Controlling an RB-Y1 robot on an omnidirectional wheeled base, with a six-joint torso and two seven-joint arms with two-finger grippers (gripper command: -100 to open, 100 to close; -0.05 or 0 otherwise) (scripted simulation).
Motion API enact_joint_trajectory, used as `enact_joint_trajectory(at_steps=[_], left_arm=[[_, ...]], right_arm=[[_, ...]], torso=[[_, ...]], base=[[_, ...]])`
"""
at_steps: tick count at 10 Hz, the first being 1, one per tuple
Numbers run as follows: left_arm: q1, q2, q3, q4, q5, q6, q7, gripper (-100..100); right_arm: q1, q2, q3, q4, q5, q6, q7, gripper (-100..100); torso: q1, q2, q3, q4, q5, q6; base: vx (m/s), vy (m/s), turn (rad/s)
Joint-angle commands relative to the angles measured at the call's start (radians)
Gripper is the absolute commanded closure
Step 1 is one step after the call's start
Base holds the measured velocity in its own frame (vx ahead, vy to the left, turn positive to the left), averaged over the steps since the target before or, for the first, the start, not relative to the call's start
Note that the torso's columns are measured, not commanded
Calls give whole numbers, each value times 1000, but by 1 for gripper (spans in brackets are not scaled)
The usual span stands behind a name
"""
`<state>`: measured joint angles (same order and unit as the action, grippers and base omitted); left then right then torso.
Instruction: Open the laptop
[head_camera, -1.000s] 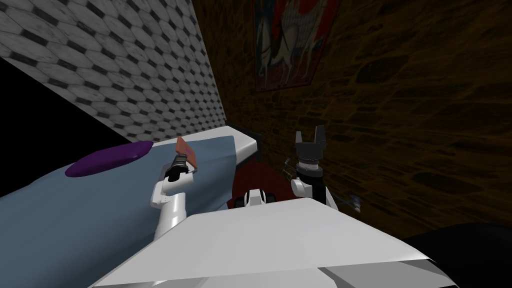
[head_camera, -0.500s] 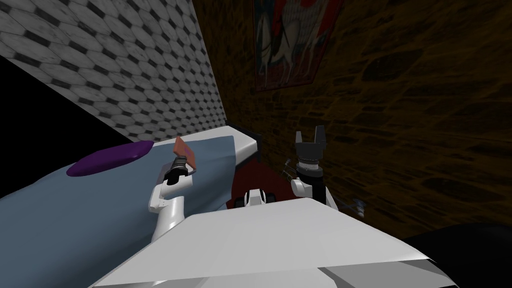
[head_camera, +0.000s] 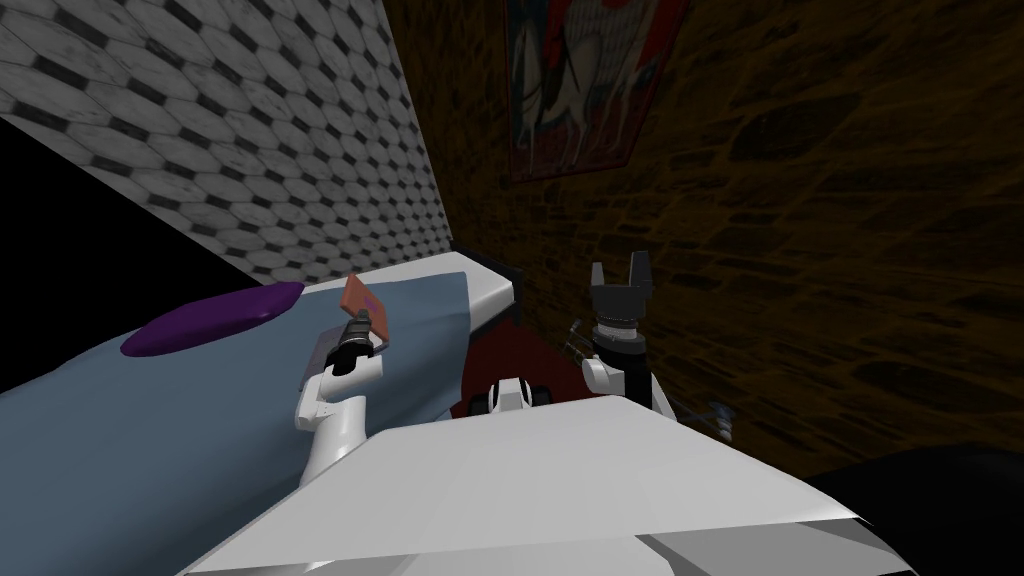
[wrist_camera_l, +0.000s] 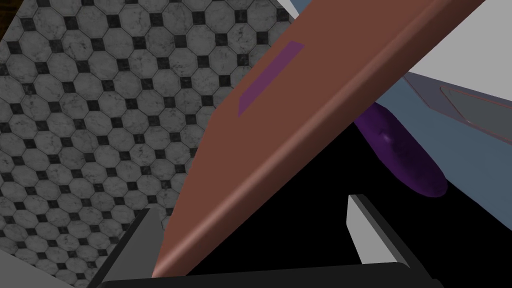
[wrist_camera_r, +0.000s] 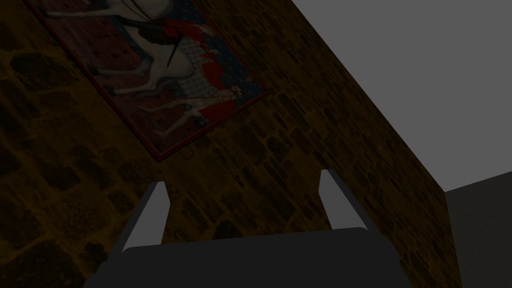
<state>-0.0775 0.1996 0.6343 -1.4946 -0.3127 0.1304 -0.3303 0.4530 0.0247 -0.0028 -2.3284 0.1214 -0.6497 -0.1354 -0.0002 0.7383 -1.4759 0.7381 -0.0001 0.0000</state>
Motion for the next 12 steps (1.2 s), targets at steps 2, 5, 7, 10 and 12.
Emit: enact_joint_trajectory(at_steps=[2, 5, 7, 10, 12], left_arm=[[-31, 54, -16, 72, 17, -46, 14, -100], [-61, 108, -32, 167, 34, -89, 28, -100], [-61, 108, -32, 193, 34, -89, 28, -100], [-92, 162, -49, 288, 50, -133, 42, -100], [-122, 215, -65, 348, 67, -177, 56, -100]], right_arm=[[0, 0, 0, 0, 0, 0, 0, 0], [0, 0, 0, 0, 0, 0, 0, 0], [0, 0, 0, 0, 0, 0, 0, 0], [0, 0, 0, 0, 0, 0, 0, 0], [0, 0, 0, 0, 0, 0, 0, 0]], torso=[[-2, 0, 0, 0, 0, 0], [-1, -1, -1, 0, 0, 0], [1, 0, 0, 0, 1, 1], [-2, -2, -1, -1, 0, 1], [-1, -3, -2, -1, 0, 2]], base=[[10, -48, 35], [15, -53, 22], [4, -16, 2], [8, -41, 25], [12, -57, 32]])
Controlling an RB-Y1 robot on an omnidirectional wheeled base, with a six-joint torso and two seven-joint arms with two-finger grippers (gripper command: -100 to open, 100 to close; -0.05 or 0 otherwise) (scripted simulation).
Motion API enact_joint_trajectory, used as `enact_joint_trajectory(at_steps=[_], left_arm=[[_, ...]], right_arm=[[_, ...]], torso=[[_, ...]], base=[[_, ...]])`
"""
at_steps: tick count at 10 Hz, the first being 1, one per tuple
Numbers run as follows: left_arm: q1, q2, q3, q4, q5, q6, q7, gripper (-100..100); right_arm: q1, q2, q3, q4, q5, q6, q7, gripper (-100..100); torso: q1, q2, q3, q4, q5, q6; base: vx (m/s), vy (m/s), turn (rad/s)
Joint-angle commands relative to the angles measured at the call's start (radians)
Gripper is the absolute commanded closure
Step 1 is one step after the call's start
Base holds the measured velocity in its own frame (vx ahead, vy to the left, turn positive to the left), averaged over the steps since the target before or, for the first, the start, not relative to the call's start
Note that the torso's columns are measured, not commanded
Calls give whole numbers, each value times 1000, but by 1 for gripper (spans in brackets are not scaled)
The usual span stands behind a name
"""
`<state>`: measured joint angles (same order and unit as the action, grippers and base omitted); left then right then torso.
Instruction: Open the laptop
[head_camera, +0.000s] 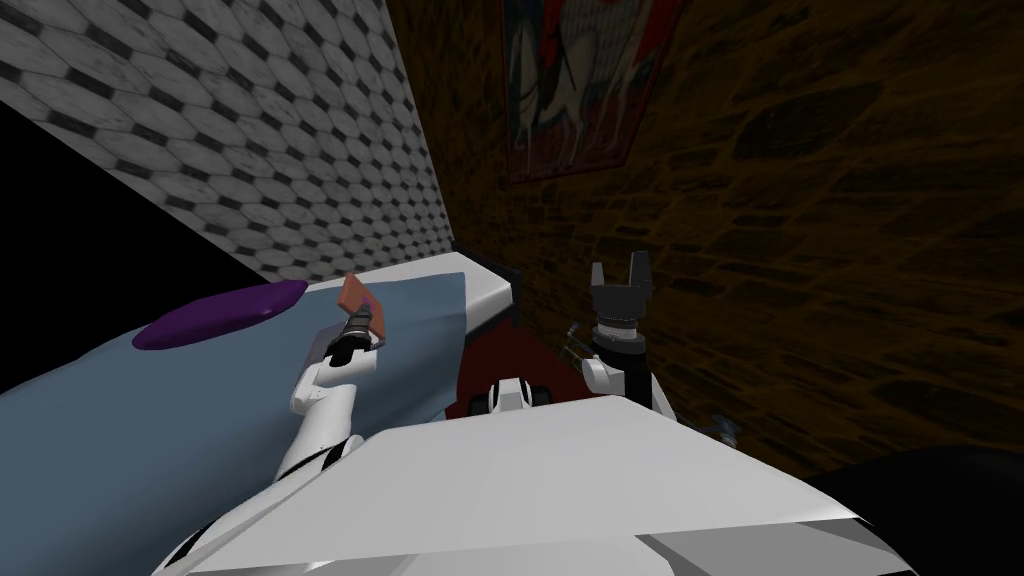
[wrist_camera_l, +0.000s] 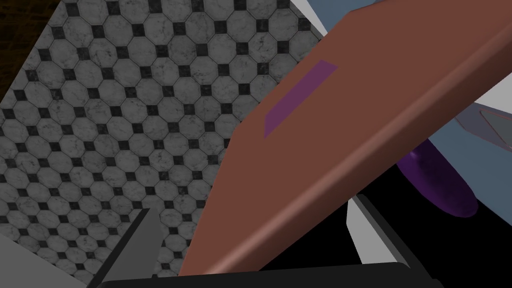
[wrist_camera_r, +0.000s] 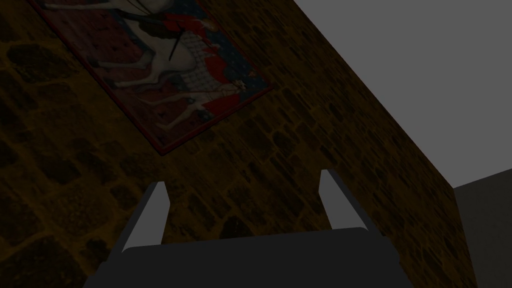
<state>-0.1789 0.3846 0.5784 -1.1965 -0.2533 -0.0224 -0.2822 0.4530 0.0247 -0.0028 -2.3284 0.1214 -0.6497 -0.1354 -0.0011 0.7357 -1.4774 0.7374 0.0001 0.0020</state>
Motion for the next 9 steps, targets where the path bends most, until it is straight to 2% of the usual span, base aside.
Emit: enact_joint_trajectory(at_steps=[1, 2, 4, 5, 7, 9], left_arm=[[-21, 30, -9, 80, 8, -24, 8, -100], [-51, 82, -26, 119, 25, -68, 22, -100], [-51, 84, -26, 181, 25, -68, 22, -100], [-82, 126, -42, 208, 41, -111, 36, -100], [-82, 138, -42, 274, 41, -111, 36, -100], [-82, 138, -42, 277, 41, -111, 36, -100]], right_arm=[[0, 0, 0, 0, 0, 0, 0, 0], [0, 0, 0, 0, 0, 0, 0, 0], [0, 0, 0, 0, 0, 0, 0, 0], [0, 0, 0, 0, 0, 0, 0, 0], [0, 0, 0, 0, 0, 0, 0, 0], [0, 0, 0, 0, 0, 0, 0, 0]], torso=[[0, 1, 1, 0, -1, 0], [2, 1, 1, 0, 1, 0], [0, 1, 1, 0, 0, -1], [2, 2, 1, 1, 0, -2], [1, 2, 1, 1, 0, -2], [3, 3, 2, 1, 1, -2]], base=[[5, -25, -3], [13, -56, 31], [11, -47, 7], [18, -53, 35], [11, -44, 16], [-1, 0, -2]])
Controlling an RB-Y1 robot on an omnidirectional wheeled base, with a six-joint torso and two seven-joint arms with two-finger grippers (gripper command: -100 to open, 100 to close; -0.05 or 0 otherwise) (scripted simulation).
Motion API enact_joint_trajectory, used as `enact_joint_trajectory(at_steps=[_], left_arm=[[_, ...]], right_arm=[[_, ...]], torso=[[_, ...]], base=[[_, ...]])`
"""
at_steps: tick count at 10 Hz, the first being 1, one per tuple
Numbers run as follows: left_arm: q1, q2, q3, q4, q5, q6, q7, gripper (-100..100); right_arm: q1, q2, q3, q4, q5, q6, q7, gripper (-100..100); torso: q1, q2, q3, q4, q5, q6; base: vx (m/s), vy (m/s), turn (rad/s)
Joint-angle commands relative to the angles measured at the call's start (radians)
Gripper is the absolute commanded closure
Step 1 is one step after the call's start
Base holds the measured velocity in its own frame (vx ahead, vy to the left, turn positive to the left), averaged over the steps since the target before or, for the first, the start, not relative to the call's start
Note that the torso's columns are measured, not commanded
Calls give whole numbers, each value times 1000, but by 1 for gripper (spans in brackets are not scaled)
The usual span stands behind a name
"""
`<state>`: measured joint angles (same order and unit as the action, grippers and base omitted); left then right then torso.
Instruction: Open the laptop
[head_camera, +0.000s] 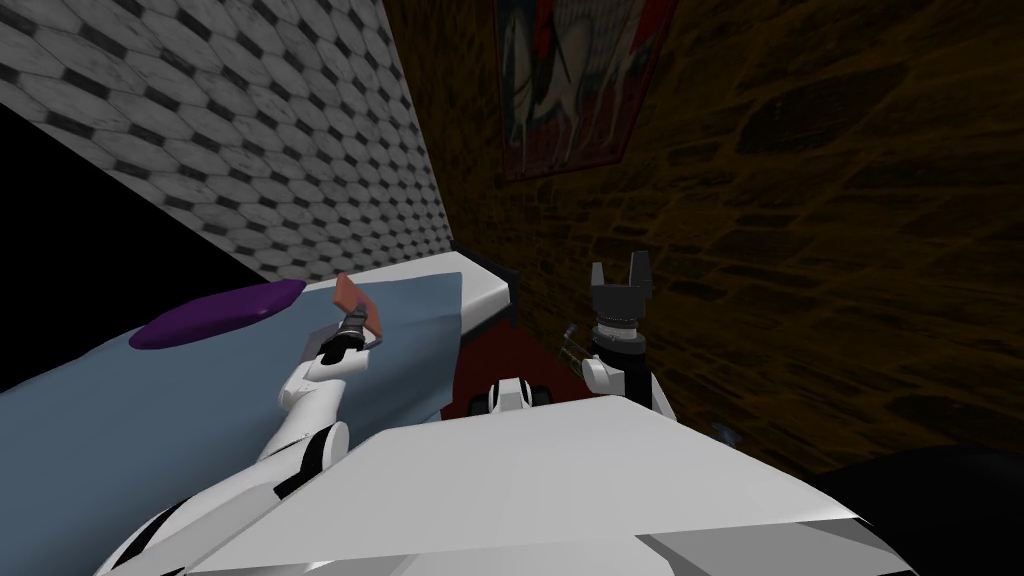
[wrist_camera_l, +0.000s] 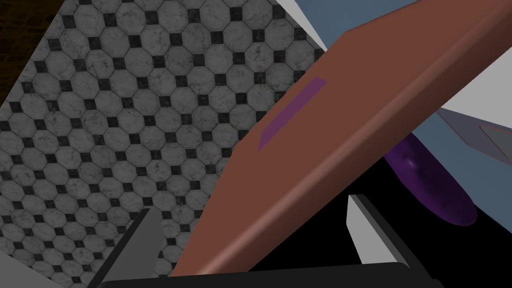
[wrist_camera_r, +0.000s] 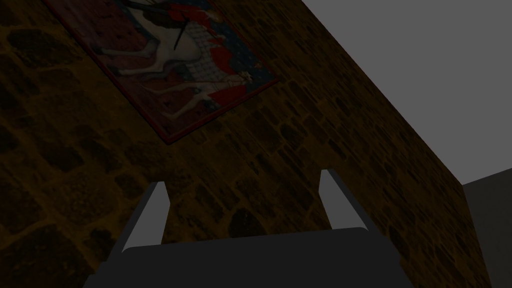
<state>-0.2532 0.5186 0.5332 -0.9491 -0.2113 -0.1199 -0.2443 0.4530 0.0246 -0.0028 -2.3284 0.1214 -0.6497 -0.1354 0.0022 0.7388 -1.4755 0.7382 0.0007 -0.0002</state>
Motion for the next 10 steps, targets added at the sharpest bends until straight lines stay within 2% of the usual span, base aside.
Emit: enact_joint_trajectory(at_steps=[1, 3, 4, 6, 7, 9, 10], left_arm=[[-38, 51, -13, 64, 16, -54, 12, -100], [-38, 57, -13, 121, 16, -58, 12, -100], [-68, 109, -30, 159, 33, -101, 26, -100], [-68, 111, -30, 220, 33, -101, 26, -100], [-99, 165, -46, 266, 50, -145, 40, -100], [-99, 165, -46, 315, 50, -145, 40, -100], [-129, 211, -63, 358, 66, -189, 54, -100]], right_arm=[[0, 0, 0, 0, 0, 0, 0, 0], [0, 0, 0, 0, 0, 0, 0, 0], [0, 0, 0, 0, 0, 0, 0, 0], [0, 0, 0, 0, 0, 0, 0, 0], [0, 0, 0, 0, 0, 0, 0, 0], [0, 0, 0, 0, 0, 0, 0, 0], [0, 0, 0, 0, 0, 0, 0, 0]], torso=[[0, 0, 0, 0, 0, 0], [-4, -2, -1, -1, -1, 0], [-2, -2, -1, -1, -1, 0], [-3, -1, 0, 0, -1, 0], [-1, 0, 0, 0, 0, 0], [-2, -1, -1, 0, -1, 0], [0, -1, -1, -1, 0, 0]], base=[[-1, -43, 43], [16, -42, 13], [13, -59, 38], [7, -50, 11], [7, -55, 28], [10, -40, 16], [10, -48, 41]])
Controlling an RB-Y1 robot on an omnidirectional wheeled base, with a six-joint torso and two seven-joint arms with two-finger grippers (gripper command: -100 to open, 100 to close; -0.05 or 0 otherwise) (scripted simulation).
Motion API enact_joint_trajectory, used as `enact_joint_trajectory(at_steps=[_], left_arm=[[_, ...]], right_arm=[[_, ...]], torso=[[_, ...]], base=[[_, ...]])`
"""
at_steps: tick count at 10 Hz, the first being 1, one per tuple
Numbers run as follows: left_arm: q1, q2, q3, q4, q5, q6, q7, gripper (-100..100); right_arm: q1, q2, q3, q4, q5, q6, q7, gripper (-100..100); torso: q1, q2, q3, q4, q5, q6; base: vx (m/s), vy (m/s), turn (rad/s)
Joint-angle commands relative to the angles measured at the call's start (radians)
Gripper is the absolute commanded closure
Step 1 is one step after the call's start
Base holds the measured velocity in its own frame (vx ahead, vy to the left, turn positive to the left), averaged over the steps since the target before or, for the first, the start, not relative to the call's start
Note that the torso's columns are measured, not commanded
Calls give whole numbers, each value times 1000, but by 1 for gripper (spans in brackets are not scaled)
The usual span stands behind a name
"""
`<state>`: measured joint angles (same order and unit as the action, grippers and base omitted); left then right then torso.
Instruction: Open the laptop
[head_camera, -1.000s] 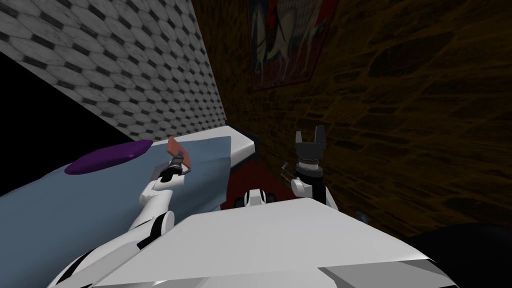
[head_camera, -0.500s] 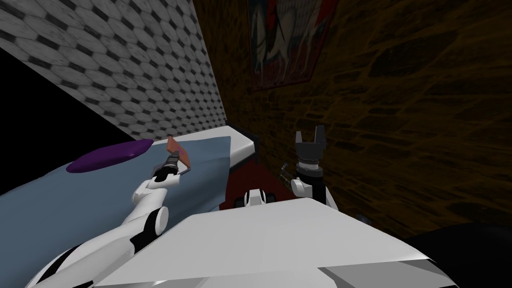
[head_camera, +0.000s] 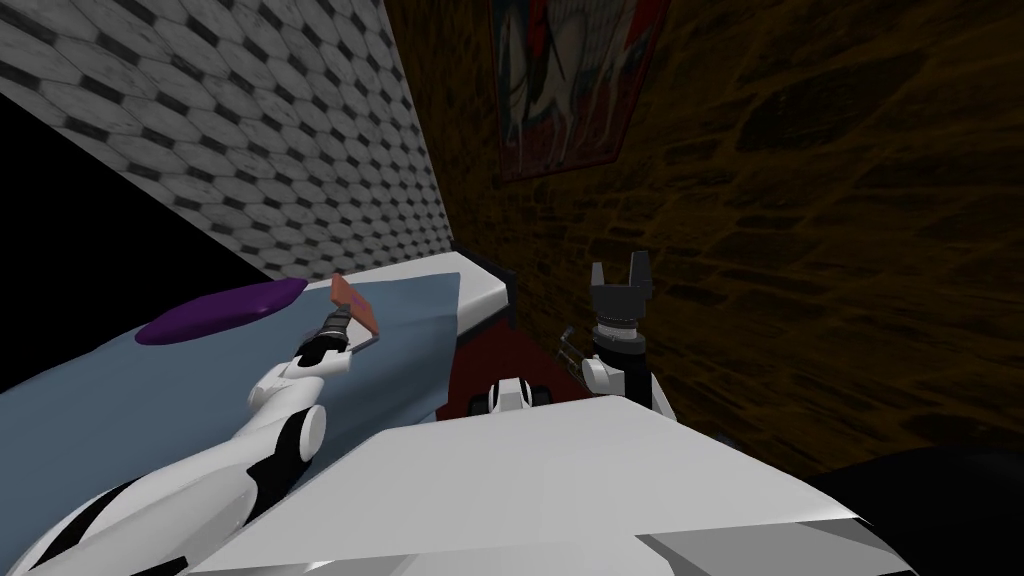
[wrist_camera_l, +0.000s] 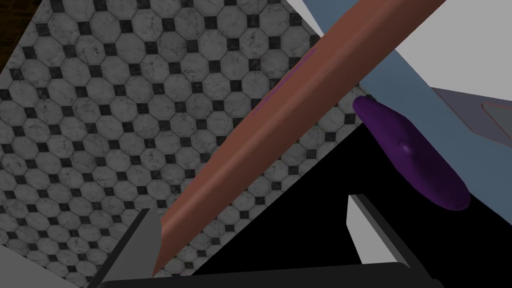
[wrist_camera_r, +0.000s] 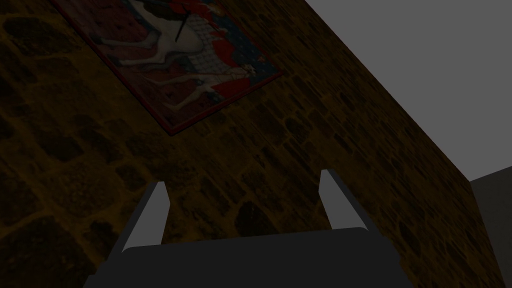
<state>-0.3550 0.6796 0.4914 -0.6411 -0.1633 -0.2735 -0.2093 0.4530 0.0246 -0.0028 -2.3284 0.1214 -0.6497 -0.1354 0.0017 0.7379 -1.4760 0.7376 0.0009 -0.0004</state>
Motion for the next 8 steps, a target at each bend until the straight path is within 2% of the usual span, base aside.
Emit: enact_joint_trajectory(at_steps=[1, 2, 3, 4, 5, 6, 7, 8], left_arm=[[-28, 57, -21, 103, 18, -35, 19, -100], [-45, 51, -18, 101, 13, -44, 7, -100], [3, 4, -4, 54, 2, 5, 5, 100], [33, -34, 12, -46, -15, 52, -9, 100], [33, -50, 12, -88, -15, 52, -9, 100], [64, -83, 28, -121, -32, 96, -23, 100], [64, -104, 28, -140, -32, 96, -23, 100], [64, -104, 28, -150, -32, 96, -23, 100]], right_arm=[[0, 0, 0, 0, 0, 0, 0, 0], [0, 0, 0, 0, 0, 0, 0, 0], [0, 0, 0, 0, 0, 0, 0, 0], [0, 0, 0, 0, 0, 0, 0, 0], [0, 0, 0, 0, 0, 0, 0, 0], [0, 0, 0, 0, 0, 0, 0, 0], [0, 0, 0, 0, 0, 0, 0, 0], [0, 0, 0, 0, 0, 0, 0, 0]], torso=[[-1, 0, 0, 1, -1, 0], [-1, 1, 0, 0, 0, -2], [1, 1, 1, 0, 1, -1], [4, 2, 1, 1, 1, 0], [5, 2, 1, 1, 1, 1], [2, 0, 0, 0, 1, 1], [0, -2, -1, 0, 0, 0], [-3, -2, -1, 0, -1, 1]], base=[[17, -54, 5], [8, -24, 1], [-5, 45, -36], [-36, 114, -49], [-34, 96, -28], [-23, 91, -56], [-13, 78, -16], [3, 30, 6]])
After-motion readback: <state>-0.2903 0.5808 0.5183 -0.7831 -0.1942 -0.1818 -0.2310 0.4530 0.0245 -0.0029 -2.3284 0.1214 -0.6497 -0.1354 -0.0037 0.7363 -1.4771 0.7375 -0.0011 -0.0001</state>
